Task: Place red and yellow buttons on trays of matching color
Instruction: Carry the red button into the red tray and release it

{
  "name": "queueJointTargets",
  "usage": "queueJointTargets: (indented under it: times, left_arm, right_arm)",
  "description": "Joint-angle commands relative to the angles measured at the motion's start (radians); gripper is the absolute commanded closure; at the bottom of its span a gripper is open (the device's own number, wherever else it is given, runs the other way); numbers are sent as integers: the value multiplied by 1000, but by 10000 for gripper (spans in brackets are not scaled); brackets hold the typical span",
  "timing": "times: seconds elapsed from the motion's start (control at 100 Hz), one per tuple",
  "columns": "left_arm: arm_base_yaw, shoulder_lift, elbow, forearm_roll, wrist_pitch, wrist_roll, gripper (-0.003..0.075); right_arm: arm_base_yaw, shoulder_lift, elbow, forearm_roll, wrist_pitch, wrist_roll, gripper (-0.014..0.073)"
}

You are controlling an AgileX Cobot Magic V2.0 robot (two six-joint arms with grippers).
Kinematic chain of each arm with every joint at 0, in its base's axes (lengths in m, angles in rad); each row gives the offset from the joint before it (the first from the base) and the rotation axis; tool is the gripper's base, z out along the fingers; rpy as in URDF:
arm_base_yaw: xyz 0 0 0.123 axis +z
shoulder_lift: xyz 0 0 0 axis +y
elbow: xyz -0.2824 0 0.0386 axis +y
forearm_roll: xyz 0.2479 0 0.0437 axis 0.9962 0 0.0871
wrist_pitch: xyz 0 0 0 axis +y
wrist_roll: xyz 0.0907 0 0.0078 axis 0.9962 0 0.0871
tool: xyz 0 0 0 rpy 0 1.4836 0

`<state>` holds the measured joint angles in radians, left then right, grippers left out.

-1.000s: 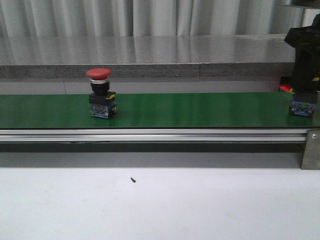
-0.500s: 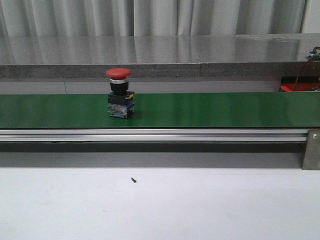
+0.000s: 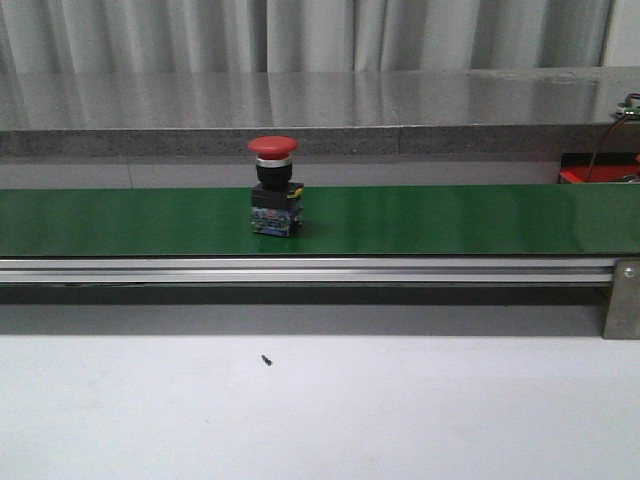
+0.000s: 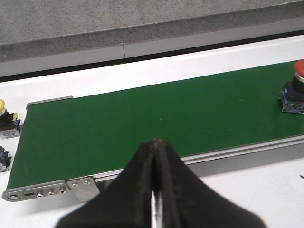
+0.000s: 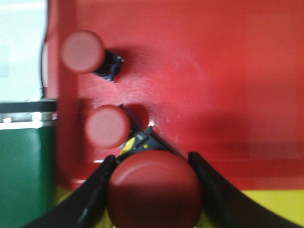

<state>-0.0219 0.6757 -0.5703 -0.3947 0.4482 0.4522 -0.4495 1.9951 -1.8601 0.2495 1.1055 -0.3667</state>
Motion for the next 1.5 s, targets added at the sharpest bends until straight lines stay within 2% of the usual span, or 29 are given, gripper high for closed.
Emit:
queueJointTargets:
  times: [0.0, 0.3, 0.73, 0.82, 0.91, 1.02, 1.3, 1.49]
  left_arm:
    - [-7, -3, -28, -16, -72, 1, 740]
    - [-7, -3, -28, -18, -72, 1, 740]
    - [-7, -3, -28, -21, -72, 1, 740]
    - [-7, -3, -28, -21, -72, 1, 740]
    - [-7, -3, -28, -21, -72, 1, 740]
    - [-7, -3, -28, -21, -72, 1, 740]
    - [-7, -3, -28, -21, -72, 1, 740]
    - [-7, -3, -28, -21, -72, 1, 740]
  right_arm:
    - [-7, -1, -61, 15, -44, 2, 347]
    - [-7, 125, -103, 10, -63, 2, 347]
    - [-7, 167, -103, -22, -62, 2, 344]
    - [-7, 167, -103, -24, -62, 2, 293]
    - [-7, 167, -103, -25, -56, 2, 170]
    - [-7, 157, -103, -26, -37, 2, 64]
    - [-7, 48, -104, -26, -21, 2, 52]
    - [24, -59, -104, -10, 73, -3, 52]
